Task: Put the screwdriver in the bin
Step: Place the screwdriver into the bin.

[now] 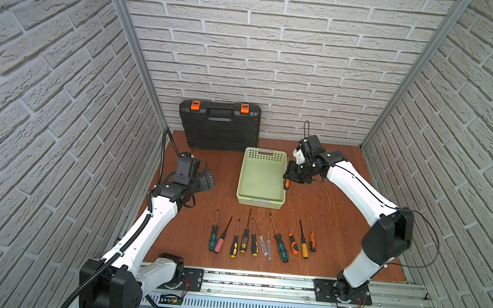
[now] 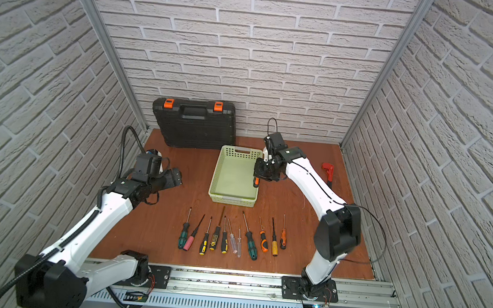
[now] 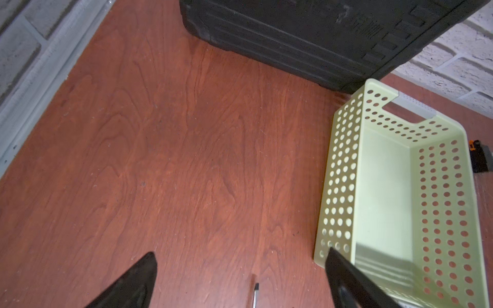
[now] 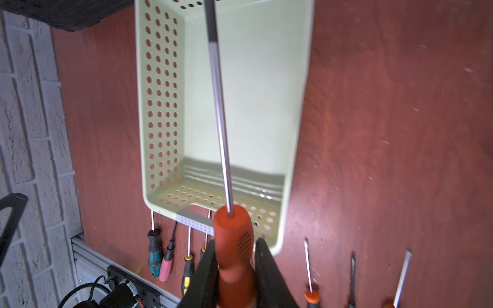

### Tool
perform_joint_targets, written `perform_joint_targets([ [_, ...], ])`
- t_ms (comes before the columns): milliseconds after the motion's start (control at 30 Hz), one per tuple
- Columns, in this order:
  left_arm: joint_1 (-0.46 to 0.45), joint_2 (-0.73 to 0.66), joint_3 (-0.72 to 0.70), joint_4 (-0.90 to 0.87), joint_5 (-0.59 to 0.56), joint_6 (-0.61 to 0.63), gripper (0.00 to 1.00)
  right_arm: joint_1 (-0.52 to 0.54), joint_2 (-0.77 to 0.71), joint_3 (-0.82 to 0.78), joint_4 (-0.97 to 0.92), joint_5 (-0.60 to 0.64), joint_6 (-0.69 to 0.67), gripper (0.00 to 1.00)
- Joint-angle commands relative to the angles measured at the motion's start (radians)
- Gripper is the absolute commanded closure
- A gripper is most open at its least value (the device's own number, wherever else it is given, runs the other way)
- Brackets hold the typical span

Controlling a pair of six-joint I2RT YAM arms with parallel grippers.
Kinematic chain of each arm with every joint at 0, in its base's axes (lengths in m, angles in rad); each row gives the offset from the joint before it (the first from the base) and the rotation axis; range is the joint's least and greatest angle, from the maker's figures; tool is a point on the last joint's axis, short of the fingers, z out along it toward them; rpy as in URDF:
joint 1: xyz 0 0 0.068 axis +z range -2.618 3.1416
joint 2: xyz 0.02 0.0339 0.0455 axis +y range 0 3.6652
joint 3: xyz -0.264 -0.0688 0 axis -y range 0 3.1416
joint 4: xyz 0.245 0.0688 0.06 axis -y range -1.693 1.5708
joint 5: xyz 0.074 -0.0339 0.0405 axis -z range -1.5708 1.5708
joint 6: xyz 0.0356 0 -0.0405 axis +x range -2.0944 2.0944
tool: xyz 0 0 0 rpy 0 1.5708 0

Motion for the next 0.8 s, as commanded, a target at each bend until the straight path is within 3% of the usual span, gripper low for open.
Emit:
perform_joint_targets([
  [0,-0.001,-0.038,-0.031,-0.024,0.045,-0.043,0.02,0.033,0.098,0.118,-0.008,-0.050,-0.040,0.95],
  [267,-0.010,-0.097,-0.065,-0.013,0.083,-0.034,0.02,0.066,0.265,0.203,0.048,0.040,-0.027,0.95],
  [767,-0.012,-0.068,-0.021,-0.061,0.138,0.017,0.02,0.116,0.387,0.218,0.061,0.156,0.000,0.92],
])
